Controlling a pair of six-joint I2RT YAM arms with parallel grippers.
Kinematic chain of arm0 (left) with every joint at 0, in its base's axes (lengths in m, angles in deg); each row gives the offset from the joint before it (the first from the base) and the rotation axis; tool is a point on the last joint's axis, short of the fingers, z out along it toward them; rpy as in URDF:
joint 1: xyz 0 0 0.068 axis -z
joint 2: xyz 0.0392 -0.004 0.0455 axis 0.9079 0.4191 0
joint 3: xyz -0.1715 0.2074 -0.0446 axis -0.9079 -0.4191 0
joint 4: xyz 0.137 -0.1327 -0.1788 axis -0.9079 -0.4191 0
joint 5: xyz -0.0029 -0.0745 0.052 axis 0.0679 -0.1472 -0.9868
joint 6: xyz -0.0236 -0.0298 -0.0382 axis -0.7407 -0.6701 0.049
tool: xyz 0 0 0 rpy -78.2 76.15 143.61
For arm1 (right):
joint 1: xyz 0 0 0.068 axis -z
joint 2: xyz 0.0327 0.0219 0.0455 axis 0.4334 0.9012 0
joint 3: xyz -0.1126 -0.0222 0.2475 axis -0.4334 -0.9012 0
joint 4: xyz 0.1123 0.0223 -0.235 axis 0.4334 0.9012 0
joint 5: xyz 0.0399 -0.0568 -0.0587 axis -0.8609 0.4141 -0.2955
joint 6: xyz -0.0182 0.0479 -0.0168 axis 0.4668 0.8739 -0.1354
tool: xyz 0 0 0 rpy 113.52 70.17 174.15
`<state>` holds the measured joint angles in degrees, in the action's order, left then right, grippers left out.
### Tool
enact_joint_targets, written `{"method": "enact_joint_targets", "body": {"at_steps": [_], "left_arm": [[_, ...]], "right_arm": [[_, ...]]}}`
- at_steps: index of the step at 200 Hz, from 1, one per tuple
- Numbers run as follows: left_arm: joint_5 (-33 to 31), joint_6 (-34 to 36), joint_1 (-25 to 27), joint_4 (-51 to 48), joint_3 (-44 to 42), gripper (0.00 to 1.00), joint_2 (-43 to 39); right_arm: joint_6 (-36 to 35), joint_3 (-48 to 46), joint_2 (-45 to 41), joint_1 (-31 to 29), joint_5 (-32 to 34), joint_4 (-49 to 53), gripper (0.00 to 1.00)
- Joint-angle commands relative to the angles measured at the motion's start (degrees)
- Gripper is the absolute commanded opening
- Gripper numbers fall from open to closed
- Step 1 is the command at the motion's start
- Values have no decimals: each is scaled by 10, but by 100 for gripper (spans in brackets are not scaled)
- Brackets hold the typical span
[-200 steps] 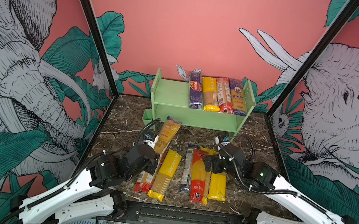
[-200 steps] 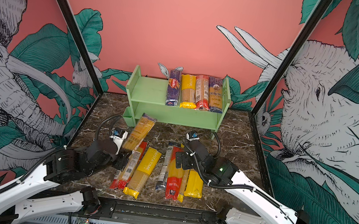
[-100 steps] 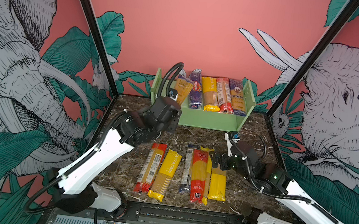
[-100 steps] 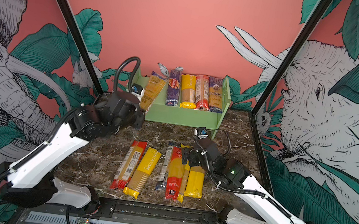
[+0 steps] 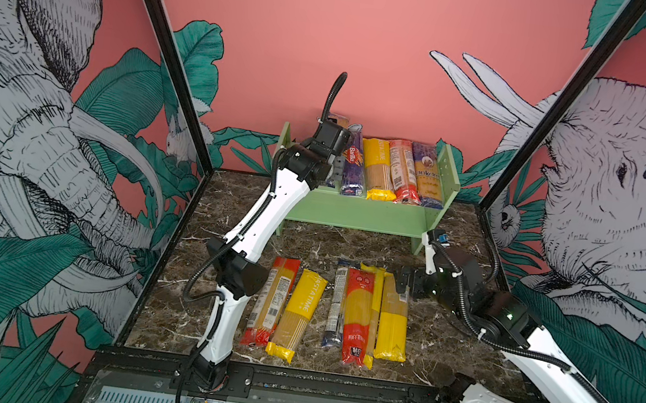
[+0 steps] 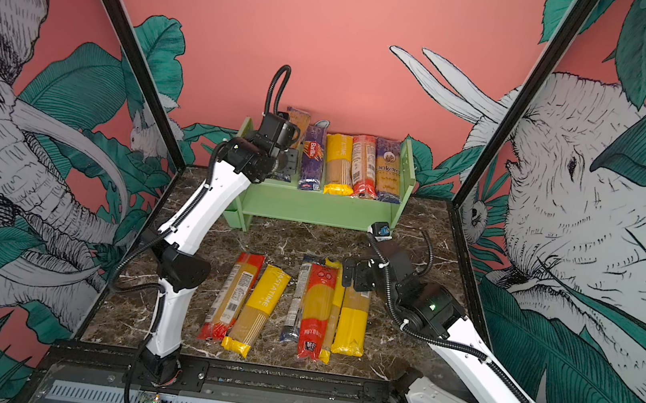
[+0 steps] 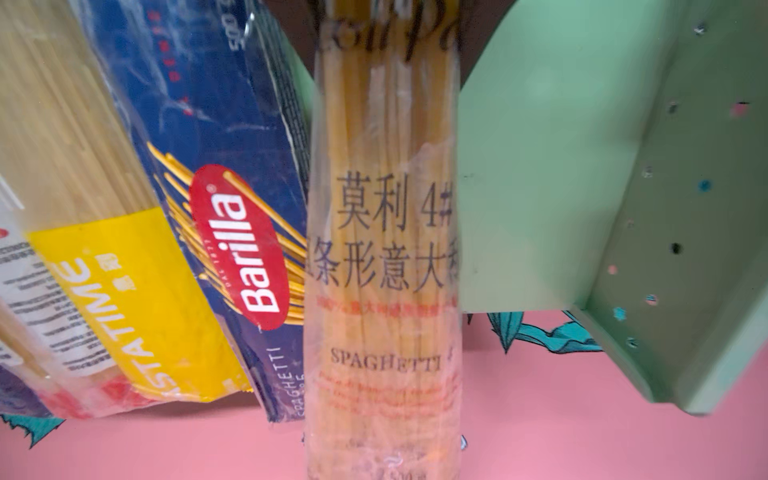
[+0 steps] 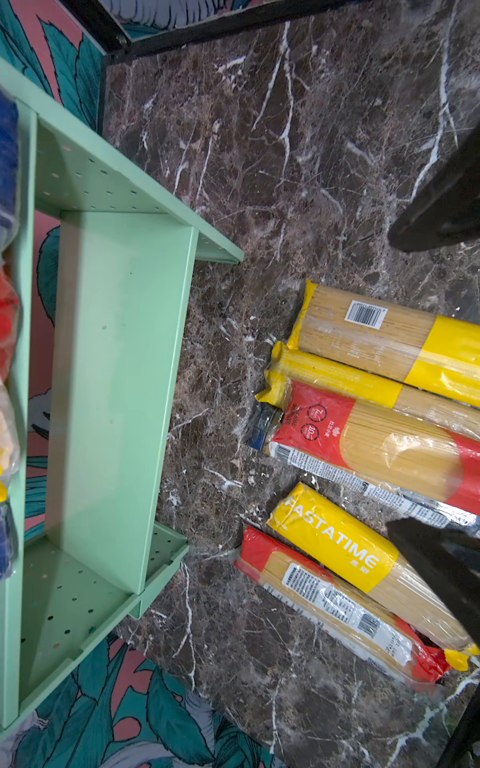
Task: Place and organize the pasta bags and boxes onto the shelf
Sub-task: 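Lower the Molto Pasta pack upright beside the Barilla pack on the shelf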
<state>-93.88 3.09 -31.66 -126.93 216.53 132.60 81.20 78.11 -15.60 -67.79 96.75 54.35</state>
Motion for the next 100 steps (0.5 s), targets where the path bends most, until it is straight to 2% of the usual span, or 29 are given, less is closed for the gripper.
{"method": "enact_joint_targets", "body": {"at_steps": [1,100], "left_arm": [[0,-27,-10,54,27,0,-45],[44,-75,-15,75,-22,0,-42]], "right_arm": [[-15,-1,-9,22,-19,0,99],[-25,-16,16,67,-73,-29,99]]}}
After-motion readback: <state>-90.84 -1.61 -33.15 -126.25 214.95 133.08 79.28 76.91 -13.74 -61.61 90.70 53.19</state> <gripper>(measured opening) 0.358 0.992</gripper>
